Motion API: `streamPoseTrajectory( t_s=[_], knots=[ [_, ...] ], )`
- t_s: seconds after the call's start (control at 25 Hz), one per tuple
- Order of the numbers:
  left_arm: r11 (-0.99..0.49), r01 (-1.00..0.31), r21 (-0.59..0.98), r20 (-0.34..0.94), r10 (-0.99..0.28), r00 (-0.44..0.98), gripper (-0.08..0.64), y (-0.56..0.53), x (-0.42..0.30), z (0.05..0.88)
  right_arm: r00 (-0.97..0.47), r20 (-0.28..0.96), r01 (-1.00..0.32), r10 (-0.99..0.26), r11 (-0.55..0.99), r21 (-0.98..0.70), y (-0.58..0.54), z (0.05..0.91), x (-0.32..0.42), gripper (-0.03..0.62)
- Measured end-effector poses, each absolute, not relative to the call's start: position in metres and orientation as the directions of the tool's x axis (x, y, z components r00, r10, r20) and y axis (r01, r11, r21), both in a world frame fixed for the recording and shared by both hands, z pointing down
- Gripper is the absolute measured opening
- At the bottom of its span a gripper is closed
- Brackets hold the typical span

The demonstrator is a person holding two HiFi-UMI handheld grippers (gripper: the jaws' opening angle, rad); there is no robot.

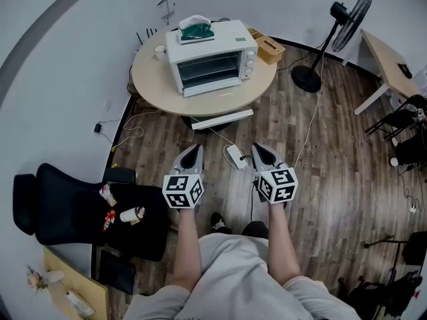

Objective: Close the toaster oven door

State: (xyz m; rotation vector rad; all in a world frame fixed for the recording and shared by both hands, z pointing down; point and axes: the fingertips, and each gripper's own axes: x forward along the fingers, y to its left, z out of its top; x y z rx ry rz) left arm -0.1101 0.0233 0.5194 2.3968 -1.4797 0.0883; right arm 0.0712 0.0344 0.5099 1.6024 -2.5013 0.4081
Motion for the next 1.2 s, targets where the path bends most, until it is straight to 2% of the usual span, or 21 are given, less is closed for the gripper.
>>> streamPoseTrajectory(
  t_s=[0.64, 1.08, 1.2],
  knots=[
    [-0.369, -0.882, 0.294, 0.286, -0.847, 0.449, 0.058, -0.057, -0.138, 0.563, -0.386, 0.287, -0.922, -0.877, 0.370, -0.111, -0.052, 0.534, 0.061, 0.000],
    [-0.211, -0.851, 0.480, 0.336, -0.852, 0.401, 0.062, -0.147, -0.162, 0.619, -0.450, 0.325, -0.892, -0.832, 0.438, -0.112, -0.163, 0.550, 0.046, 0.000],
    [-0.173, -0.834, 0.524, 0.353, -0.847, 0.397, 0.123, -0.161, -0.167, 0.643, -0.467, 0.324, -0.882, -0.823, 0.461, -0.100, -0.177, 0.558, 0.039, 0.000]
  ],
)
